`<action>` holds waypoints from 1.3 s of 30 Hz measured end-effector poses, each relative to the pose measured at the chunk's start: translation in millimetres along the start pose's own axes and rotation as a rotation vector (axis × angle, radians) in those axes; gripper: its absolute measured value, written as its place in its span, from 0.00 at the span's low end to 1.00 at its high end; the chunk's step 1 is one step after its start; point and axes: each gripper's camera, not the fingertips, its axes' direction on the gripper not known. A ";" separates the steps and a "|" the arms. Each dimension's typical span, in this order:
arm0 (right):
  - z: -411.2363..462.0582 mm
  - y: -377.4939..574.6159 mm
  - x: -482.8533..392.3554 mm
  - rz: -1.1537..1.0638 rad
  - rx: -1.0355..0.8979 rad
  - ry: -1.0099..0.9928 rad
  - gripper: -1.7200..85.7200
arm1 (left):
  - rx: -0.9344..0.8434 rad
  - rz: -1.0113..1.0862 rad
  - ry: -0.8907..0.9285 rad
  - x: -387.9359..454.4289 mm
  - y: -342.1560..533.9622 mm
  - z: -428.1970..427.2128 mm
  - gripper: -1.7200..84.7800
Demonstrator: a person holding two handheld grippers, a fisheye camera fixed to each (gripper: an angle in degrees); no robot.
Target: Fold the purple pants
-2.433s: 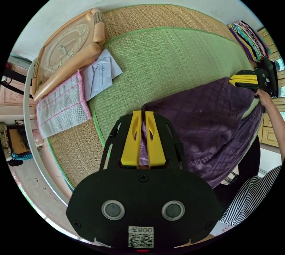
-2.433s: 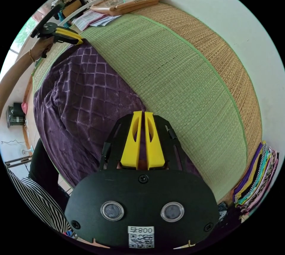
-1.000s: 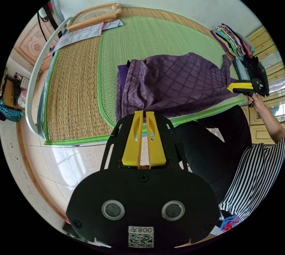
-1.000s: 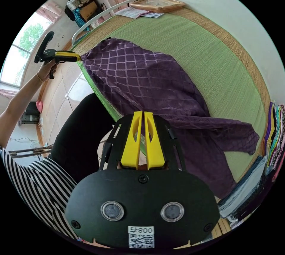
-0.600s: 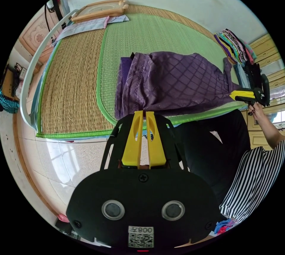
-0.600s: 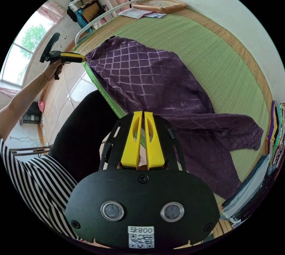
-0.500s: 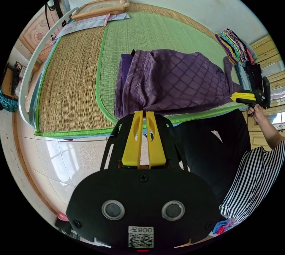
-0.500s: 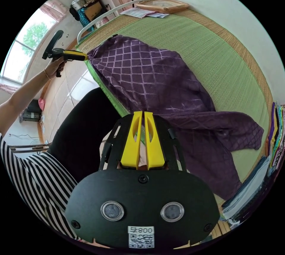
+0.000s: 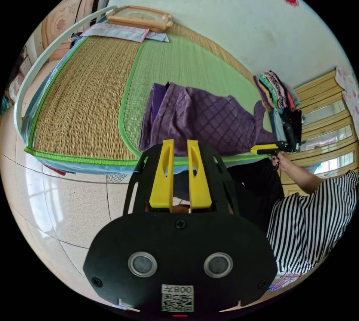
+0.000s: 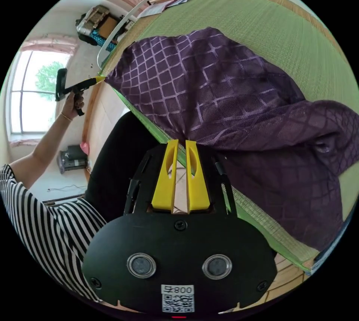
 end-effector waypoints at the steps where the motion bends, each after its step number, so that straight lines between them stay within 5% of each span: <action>1: 2.0 0.3 3.2 0.009 0.003 -0.017 0.05 | 0.030 -0.002 0.012 -2.6 -6.6 0.2 0.10; 7: 14.3 3.7 28.3 0.064 0.041 -0.172 0.05 | 0.077 0.011 0.033 -10.9 -51.3 19.3 0.12; 19: 9.0 -109.7 63.9 -0.051 0.185 -0.016 0.05 | -0.176 -0.012 -0.120 -20.9 -121.7 96.4 0.08; 26: 64.4 -161.2 97.5 -0.027 0.091 0.038 0.03 | 0.188 -0.118 -0.063 -23.0 -101.6 45.0 0.04; 31: 83.7 -166.9 122.0 0.017 0.108 -0.027 0.02 | 0.100 -0.280 -0.034 -46.7 -93.7 67.6 0.03; 34: 83.8 -176.0 126.5 0.020 0.129 -0.033 0.02 | 0.199 -0.348 -0.037 -42.7 -91.6 69.0 0.03; 39: 82.4 -204.1 116.5 -0.058 0.189 -0.009 0.02 | 0.252 -0.244 0.009 -6.7 -98.8 76.1 0.03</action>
